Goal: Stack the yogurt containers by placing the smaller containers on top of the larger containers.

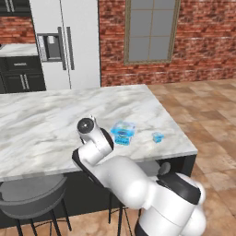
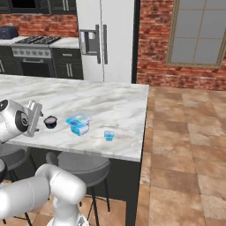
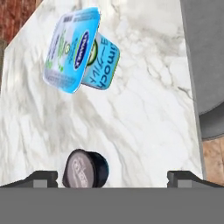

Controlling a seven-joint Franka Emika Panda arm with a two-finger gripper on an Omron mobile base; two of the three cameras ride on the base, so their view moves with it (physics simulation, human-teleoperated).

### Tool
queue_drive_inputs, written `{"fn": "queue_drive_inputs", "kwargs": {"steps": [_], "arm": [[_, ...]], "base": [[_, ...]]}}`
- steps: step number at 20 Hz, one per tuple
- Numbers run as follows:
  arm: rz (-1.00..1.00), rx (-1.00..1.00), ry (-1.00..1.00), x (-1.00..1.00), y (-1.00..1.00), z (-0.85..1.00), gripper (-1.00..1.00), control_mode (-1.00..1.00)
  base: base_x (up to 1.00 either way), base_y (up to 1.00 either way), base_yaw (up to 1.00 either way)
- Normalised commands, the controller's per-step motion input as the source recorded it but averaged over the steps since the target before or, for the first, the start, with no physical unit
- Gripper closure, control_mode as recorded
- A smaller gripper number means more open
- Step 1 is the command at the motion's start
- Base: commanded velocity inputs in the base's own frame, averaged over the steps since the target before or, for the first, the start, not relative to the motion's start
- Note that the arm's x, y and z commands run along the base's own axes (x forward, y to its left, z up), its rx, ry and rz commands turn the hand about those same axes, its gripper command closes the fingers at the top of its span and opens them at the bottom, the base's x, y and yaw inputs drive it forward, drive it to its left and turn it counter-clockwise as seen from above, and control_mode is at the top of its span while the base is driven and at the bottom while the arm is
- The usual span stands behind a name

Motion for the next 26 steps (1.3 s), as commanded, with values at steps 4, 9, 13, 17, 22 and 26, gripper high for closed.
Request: {"fn": "queue_drive_inputs", "kwargs": {"steps": [4,9,13,17,22,26], "arm": [[-0.06,0.00,0.00,0.06,0.13,-0.08,-1.00,-1.00],[-0.04,0.00,0.00,0.11,0.16,-0.10,-1.00,-1.00],[-0.01,0.00,0.00,0.10,0.13,-0.07,-1.00,-1.00],[-0.01,0.00,0.00,0.08,0.12,-0.08,-1.00,-1.00],[-0.04,0.00,0.00,0.03,0.07,-0.08,-1.00,-1.00],[-0.06,0.00,0.00,0.04,0.07,-0.09,-1.00,-1.00]], "base": [[0.00,0.00,0.00],[0.00,0.00,0.00],[0.00,0.00,0.00],[0.00,0.00,0.00],[0.00,0.00,0.00],[0.00,0.00,0.00]]}}
